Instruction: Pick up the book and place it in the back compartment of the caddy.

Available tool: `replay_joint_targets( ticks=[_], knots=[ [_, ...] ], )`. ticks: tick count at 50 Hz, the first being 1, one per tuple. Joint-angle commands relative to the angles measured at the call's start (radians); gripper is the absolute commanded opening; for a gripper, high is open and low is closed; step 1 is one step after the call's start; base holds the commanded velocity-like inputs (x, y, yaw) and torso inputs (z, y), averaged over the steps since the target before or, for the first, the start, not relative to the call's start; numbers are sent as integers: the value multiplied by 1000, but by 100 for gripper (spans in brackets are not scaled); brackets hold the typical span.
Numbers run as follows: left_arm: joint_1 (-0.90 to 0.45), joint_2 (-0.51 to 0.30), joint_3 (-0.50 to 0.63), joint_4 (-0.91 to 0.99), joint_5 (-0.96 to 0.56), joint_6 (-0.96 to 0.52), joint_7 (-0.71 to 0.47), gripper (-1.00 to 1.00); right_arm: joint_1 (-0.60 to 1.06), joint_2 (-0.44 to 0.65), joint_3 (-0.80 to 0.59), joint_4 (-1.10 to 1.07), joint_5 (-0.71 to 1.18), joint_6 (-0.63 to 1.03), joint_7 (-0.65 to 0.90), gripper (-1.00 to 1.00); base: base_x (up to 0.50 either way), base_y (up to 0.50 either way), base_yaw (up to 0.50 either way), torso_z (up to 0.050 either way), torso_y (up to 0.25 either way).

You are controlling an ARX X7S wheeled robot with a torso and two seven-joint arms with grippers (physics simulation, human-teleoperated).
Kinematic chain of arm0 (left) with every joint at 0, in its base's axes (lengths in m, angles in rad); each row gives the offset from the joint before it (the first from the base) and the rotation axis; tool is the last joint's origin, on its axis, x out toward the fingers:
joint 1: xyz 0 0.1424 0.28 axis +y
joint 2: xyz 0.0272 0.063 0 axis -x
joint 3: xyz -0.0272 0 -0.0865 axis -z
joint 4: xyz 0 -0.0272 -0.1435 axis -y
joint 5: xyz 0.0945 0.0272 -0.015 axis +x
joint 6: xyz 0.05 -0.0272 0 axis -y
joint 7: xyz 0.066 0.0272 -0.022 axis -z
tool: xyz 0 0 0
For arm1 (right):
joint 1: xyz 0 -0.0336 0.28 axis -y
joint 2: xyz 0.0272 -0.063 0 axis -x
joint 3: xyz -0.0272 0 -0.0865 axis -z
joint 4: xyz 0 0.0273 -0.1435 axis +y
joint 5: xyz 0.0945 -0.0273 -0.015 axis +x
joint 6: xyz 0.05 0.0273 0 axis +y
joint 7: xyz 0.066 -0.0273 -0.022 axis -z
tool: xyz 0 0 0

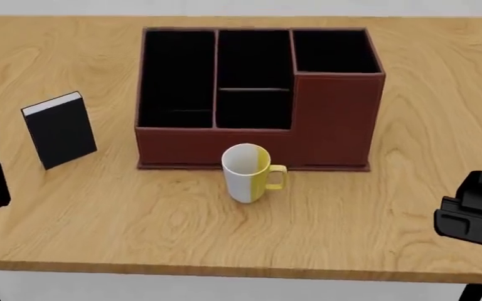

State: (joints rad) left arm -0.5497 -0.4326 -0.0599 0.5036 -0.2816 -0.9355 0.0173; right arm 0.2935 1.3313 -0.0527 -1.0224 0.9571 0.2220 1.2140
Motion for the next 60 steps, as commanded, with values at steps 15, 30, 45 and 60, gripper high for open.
replay_joint_targets(
  ticks=[15,30,45,60],
  knots=[
    [-8,8,5,-35,-3,33,18,100,-33,6,7,10,-25,-32,-7,100,416,0,0,0,1],
    [-4,2,-1,-26,-11,27,15,100,-27,11,3,3,-21,-29,0,100,417,0,0,0,1],
    [-1,1,-6,-26,-15,37,13,100,-33,19,-1,3,-24,-40,6,100,417,0,0,0,1],
    [5,2,-24,-32,-29,48,16,100,-59,34,15,6,-26,-60,10,100,417,0,0,0,1]
  ],
)
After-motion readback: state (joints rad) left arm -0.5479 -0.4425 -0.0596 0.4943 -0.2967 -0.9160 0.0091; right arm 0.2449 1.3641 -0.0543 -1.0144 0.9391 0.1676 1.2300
